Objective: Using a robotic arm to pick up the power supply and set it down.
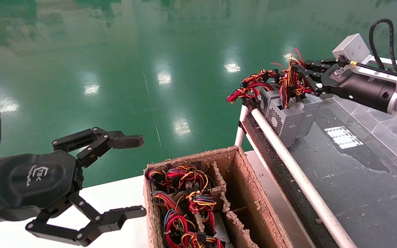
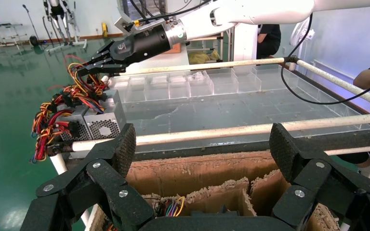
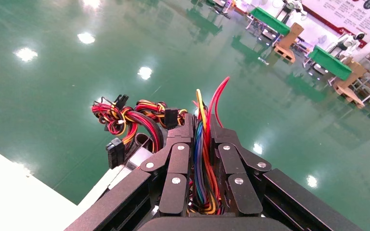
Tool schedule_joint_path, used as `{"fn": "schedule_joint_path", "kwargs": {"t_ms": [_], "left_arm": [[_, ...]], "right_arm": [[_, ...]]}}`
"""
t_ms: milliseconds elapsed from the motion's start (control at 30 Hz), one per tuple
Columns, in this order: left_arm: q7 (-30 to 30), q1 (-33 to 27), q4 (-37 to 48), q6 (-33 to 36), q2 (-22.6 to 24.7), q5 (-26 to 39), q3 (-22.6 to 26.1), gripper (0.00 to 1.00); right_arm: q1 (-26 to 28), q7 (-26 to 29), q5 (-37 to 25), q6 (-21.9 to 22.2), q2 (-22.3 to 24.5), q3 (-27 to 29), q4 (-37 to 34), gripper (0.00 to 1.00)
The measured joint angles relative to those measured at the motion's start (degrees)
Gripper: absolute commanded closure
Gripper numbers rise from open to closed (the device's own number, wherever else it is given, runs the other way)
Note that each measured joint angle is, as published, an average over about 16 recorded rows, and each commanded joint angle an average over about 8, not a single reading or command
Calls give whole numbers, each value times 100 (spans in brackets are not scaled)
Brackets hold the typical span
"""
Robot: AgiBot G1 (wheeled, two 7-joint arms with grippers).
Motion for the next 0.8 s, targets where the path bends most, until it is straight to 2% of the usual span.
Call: {"fn": "schedule_joint_path", "kwargs": {"t_ms": [200,233,800], "left_arm": [[0,0,0,0,0,0,0,0],[0,0,0,0,0,0,0,0],[0,0,0,0,0,0,1,0]], "right_arm": [[6,24,-9,14,-14,-7,-45,8],[7,30,-11,13,-15,-8,-51,0],[73,192,70,-116,44,48,-86,0]]}}
